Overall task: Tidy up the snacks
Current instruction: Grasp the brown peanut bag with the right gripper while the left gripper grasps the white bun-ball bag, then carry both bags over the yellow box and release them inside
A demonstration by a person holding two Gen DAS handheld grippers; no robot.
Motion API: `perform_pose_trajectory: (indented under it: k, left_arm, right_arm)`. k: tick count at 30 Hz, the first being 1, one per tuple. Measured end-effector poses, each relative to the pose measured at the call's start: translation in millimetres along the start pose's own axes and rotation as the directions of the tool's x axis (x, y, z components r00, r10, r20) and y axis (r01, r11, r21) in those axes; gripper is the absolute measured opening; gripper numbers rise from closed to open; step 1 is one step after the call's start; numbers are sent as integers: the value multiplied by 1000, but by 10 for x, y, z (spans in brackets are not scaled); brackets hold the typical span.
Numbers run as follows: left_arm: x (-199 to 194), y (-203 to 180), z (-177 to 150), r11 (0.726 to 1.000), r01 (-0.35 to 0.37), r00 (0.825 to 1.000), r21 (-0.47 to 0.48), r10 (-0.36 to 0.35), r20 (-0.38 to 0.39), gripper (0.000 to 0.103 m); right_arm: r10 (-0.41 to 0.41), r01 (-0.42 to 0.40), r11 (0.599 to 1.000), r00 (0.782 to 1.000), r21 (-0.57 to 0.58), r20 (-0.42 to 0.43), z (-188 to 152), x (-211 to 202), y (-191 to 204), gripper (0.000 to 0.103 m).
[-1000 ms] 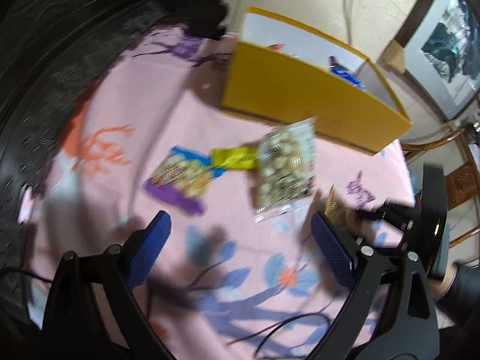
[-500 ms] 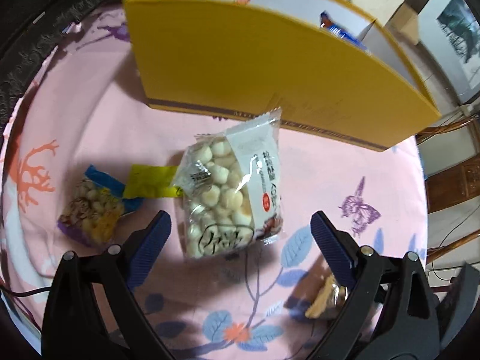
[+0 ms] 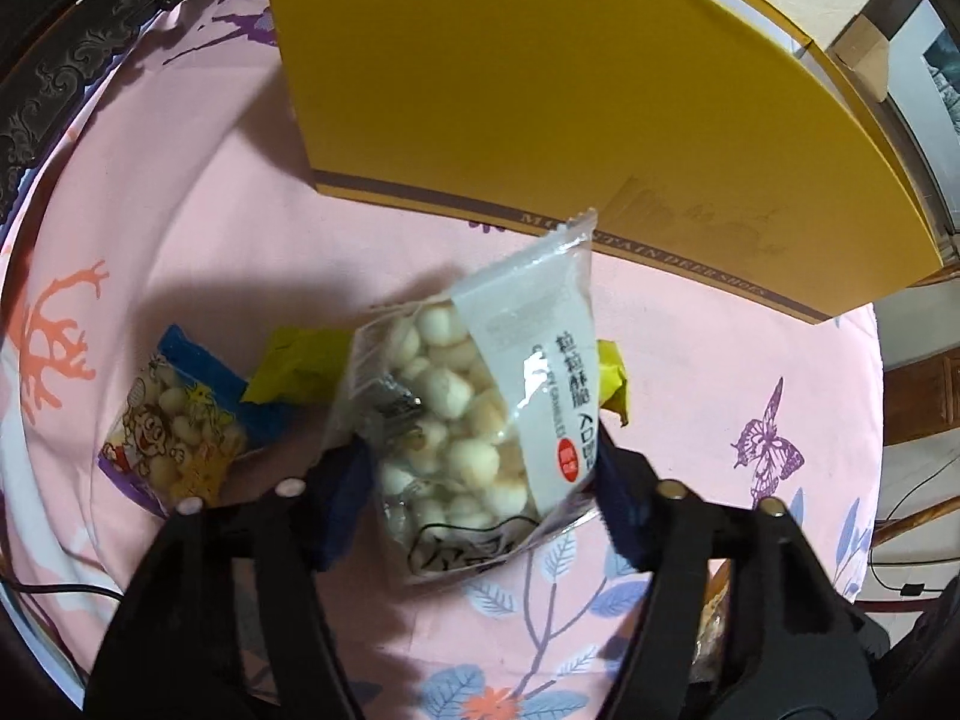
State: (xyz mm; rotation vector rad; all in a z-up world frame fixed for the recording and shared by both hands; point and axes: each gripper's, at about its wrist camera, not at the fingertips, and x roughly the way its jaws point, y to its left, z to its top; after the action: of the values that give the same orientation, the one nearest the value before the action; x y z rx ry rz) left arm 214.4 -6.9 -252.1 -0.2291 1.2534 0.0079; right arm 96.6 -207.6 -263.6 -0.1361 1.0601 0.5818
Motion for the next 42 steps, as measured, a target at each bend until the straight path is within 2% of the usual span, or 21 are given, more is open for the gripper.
perform_pose_trajectory:
  k: [2,4,14,19,24,28,30,35,38,42]
  left_arm:
    - [-27,19,-43,1000,6,1000,11,-6,5,58]
    - [-70,42,-106,1000,8,1000,26,-8,10,57]
    - [-511,144,-405,995,39,997,88,-45,65,57]
    - [-815,195,-501,991,51,991,122,-65,117,57]
    - [-1165,89,-354,984,45,975,175,-82,209,57]
    - [-1444,-16,-149,976,54,954,211,-113,278,57]
    - [-1567,-104,-25,972,66,941,224,-135,311,57]
    - [-1773,-320,410,969,69,902,236,-161,399,57]
    - [-1819,-410,654,968,65,886,243,-168,432,57]
    - [-1807,-499,976,965,54,875,255,-169,454,57]
  right_arm:
    - [-3,3,1000,1000,-4,-2,9,6,3,41]
    - [5,-5,1000,1000,6,-5,13,-3,-4,40]
    - [22,-23,999,1000,42,19,19,-250,31,39]
    - [18,-21,999,996,37,84,196,-472,63,40]
    - [12,-17,1000,984,24,180,511,-743,71,40]
    - [-1,-6,1000,963,24,270,811,-959,55,40]
    - [-14,-1,999,945,45,327,1013,-1074,18,40]
    - [-85,34,992,883,119,462,1500,-1310,-140,40]
    - [-129,61,987,854,148,503,1760,-1353,-290,40]
    - [-164,87,981,845,173,509,1990,-1300,-473,40]
